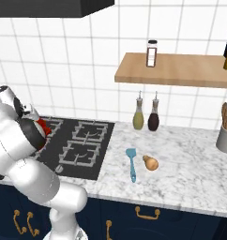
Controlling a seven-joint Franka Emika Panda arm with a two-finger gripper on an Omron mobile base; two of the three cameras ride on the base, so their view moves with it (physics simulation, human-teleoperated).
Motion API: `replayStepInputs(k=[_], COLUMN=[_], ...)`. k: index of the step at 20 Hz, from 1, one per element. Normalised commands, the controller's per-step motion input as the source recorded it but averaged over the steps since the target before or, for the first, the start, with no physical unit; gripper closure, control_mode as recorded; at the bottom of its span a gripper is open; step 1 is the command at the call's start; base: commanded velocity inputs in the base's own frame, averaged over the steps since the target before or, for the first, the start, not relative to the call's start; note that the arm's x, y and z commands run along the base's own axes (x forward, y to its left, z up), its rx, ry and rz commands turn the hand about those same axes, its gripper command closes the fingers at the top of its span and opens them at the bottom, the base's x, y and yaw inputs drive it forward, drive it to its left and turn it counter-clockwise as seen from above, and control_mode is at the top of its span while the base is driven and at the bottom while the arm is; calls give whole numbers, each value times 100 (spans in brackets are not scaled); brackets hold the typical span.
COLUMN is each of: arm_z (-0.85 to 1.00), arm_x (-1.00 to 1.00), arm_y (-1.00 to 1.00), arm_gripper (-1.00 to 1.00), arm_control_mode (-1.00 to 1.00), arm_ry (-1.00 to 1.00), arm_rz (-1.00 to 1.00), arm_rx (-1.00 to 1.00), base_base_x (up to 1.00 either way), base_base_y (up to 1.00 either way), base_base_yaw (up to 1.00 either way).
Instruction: Put the squash and broccoli in the pot. Retrieve the spatula and lightly stir the vegetables in the pot.
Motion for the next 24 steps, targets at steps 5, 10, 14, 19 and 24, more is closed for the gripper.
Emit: replayStepInputs(k=[5,10,14,19,24], arm_z=[-39,-2,3,29,86], arm_x=[24,6,0,-12,-40], arm_y=[22,1,0,-7,-69], arm_gripper=[-100,-100,-100,-100,-100], arm_control_mode=[-100,-100,-100,-100,-100], arm_ry=[10,1,0,0,-5], arm_rz=[1,0,0,0,-4], arm_rx=[0,0,0,0,11], base_base_x=[0,0,0,0,0], base_base_y=[0,0,0,0,0], base_base_yaw=[0,0,0,0,0])
